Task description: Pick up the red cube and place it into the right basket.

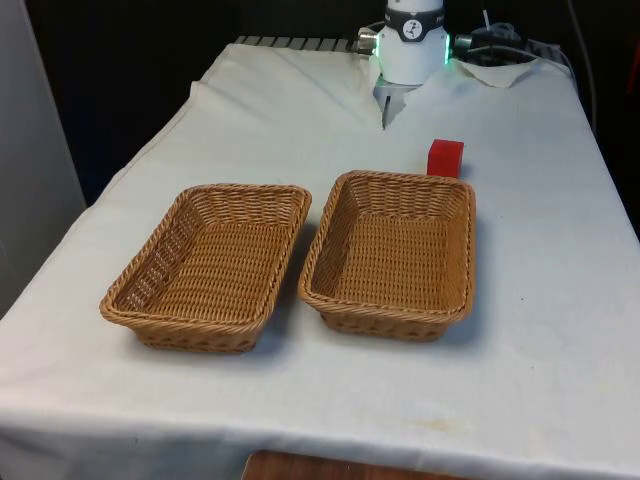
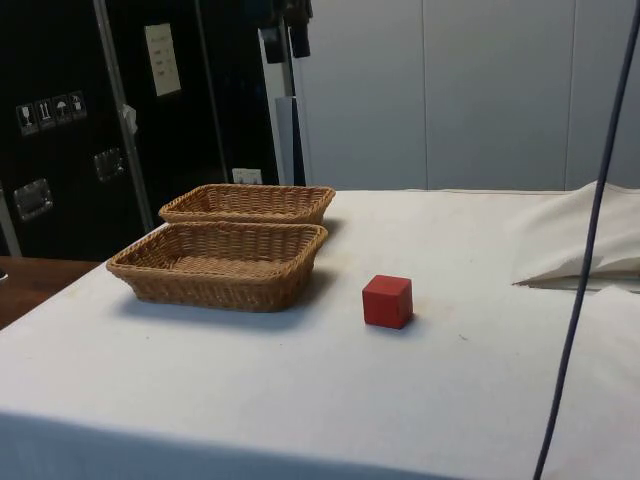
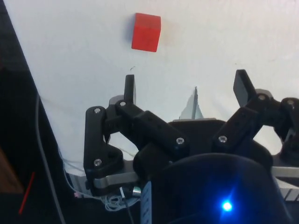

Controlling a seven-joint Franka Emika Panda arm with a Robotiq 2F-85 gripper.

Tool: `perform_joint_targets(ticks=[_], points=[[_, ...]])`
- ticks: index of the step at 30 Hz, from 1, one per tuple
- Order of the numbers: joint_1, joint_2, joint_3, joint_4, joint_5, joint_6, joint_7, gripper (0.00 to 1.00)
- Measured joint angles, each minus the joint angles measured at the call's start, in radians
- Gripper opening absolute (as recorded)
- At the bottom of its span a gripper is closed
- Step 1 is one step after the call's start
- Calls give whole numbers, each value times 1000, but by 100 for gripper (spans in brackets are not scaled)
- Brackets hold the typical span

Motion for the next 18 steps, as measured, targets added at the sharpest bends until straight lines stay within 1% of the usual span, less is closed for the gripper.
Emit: perform_joint_targets(ticks=[5, 8, 13, 14, 15, 18], points=[[0, -23, 11, -32, -5, 23, 13, 100], [0, -45, 21, -63, -11, 44, 26, 100], [0, -75, 33, -106, -20, 64, 45, 100], [0, -75, 33, -106, -20, 64, 45, 100], [0, -87, 37, -126, -24, 71, 51, 100], [0, -107, 42, -156, -28, 80, 61, 100]])
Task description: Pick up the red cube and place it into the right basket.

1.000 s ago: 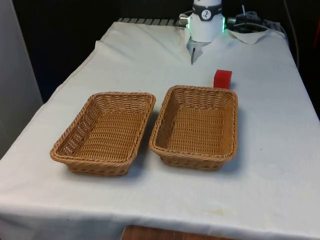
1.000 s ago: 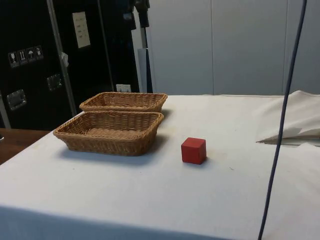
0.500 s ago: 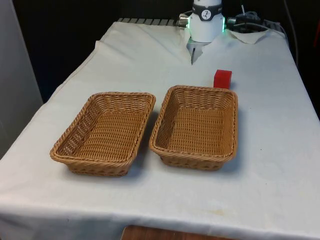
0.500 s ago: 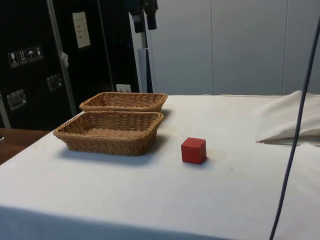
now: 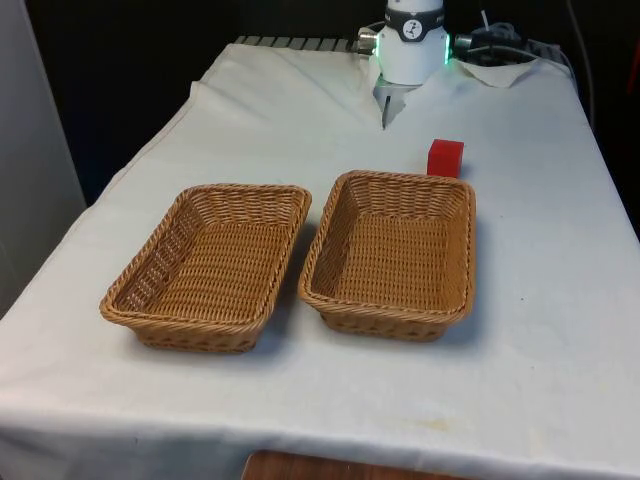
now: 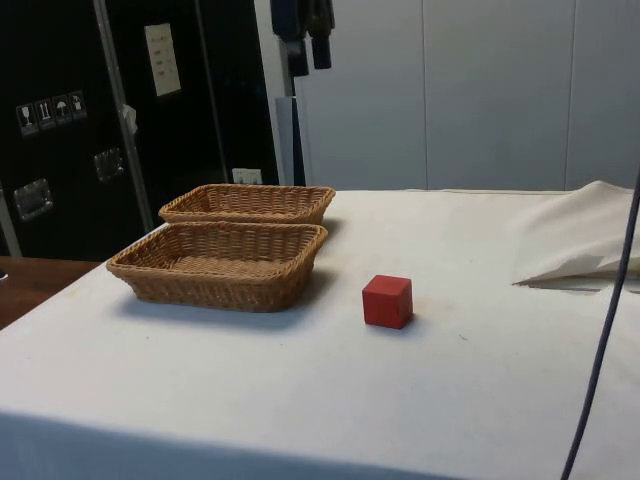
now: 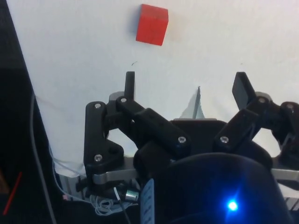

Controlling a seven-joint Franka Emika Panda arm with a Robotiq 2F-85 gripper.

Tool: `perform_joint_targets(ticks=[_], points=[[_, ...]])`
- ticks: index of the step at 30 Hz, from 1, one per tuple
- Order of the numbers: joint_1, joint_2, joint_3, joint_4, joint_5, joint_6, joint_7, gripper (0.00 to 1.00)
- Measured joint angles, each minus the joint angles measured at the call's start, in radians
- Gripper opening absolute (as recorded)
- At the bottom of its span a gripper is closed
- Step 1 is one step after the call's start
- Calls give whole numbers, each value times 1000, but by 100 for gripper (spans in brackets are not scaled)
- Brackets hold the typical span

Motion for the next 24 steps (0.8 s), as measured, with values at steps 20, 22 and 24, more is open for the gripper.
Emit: perform_joint_targets(ticks=[20, 22, 24], points=[[0, -75, 17, -172, -57, 63, 102, 100], [0, -80, 18, -189, -61, 73, 113, 100], [0, -85, 19, -213, -70, 89, 131, 100]])
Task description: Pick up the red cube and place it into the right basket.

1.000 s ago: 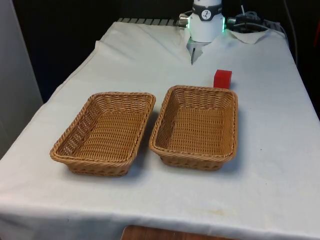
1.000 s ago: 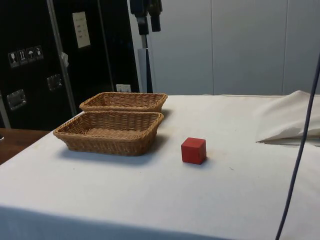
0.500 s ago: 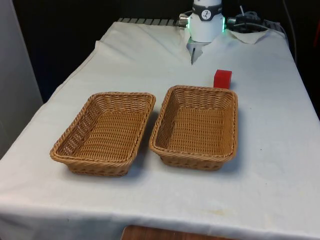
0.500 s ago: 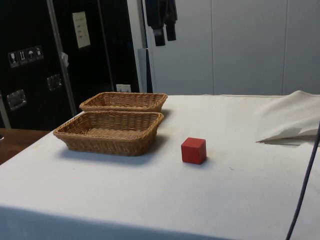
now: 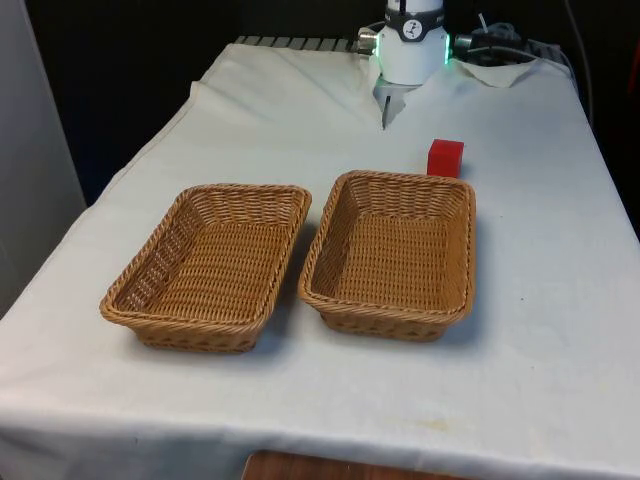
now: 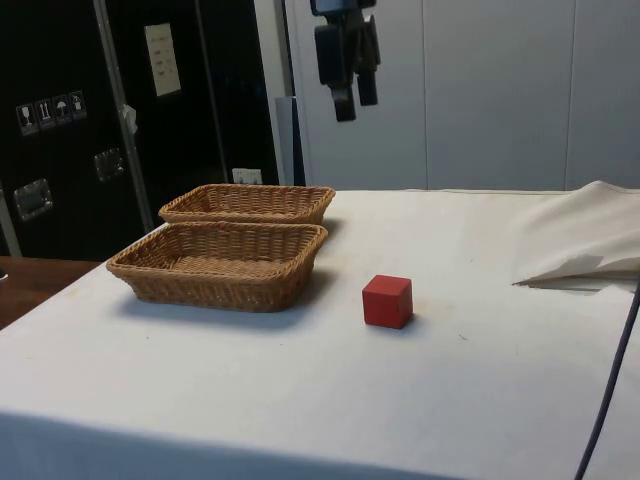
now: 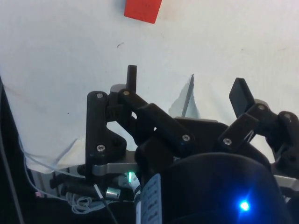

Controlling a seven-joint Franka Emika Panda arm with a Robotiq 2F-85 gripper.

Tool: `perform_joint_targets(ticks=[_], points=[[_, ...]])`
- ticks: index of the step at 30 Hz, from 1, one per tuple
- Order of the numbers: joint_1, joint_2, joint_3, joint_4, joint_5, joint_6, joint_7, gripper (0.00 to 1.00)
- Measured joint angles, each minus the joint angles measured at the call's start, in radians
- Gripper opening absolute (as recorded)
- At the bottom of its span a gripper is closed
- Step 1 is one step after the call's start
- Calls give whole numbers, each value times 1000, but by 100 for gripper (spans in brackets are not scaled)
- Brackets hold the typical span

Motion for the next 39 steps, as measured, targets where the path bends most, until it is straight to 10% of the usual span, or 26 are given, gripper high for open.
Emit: perform_joint_targets(ticks=[22, 39], points=[[0, -5, 41, -154, -3, 188, 117, 100], [1, 19, 55, -270, 56, 376, 41, 100]])
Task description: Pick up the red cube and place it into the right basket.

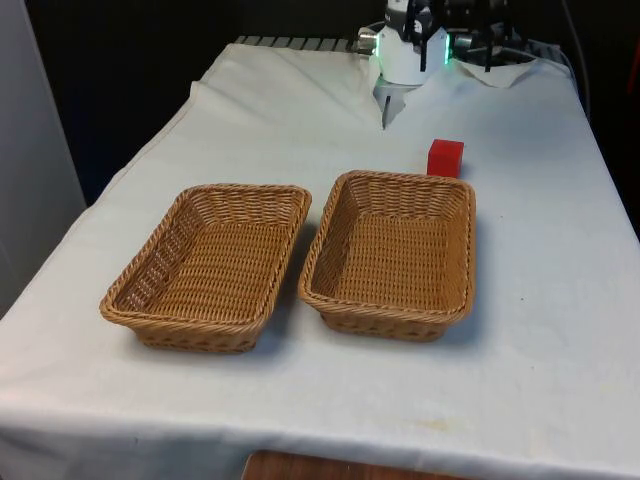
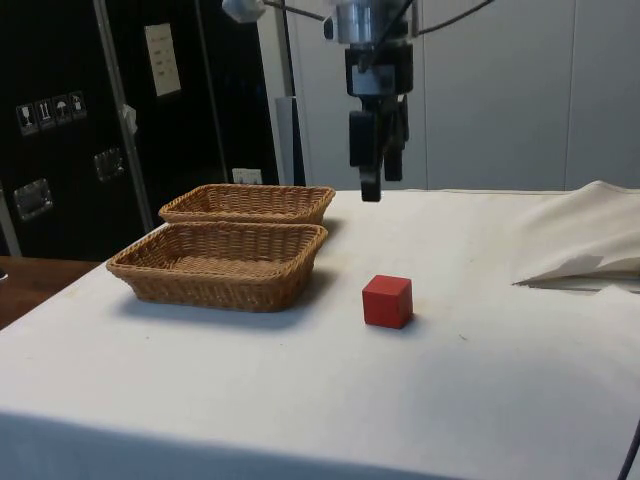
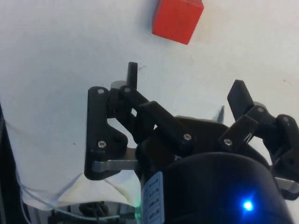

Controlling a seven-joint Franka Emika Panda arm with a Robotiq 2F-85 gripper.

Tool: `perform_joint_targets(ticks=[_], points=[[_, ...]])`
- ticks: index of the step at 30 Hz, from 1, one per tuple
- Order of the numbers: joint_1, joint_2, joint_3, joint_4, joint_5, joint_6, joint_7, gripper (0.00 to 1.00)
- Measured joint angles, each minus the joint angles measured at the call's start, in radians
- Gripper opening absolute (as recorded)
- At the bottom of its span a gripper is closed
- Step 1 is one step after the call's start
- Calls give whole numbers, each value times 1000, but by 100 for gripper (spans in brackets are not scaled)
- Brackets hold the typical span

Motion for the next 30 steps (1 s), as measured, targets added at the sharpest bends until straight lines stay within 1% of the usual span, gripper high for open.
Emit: perform_joint_targets(ticks=[1, 2, 8, 9, 11, 14, 15, 19, 28, 30], points=[[0, 0, 0, 0, 0, 0, 0, 100], [0, 14, 2, -2, 14, 19, -15, 100], [0, 83, 5, -2, 58, 84, -54, 100], [0, 83, 5, -2, 58, 84, -54, 100], [0, 108, 6, 1, 74, 103, -66, 100], [0, 137, 9, 2, 102, 125, -83, 100], [0, 153, 10, 2, 119, 134, -93, 100], [0, 168, 13, 1, 133, 146, -98, 100], [0, 267, 59, -8, 198, 231, -98, 100], [0, 277, 63, -8, 203, 239, -98, 100]])
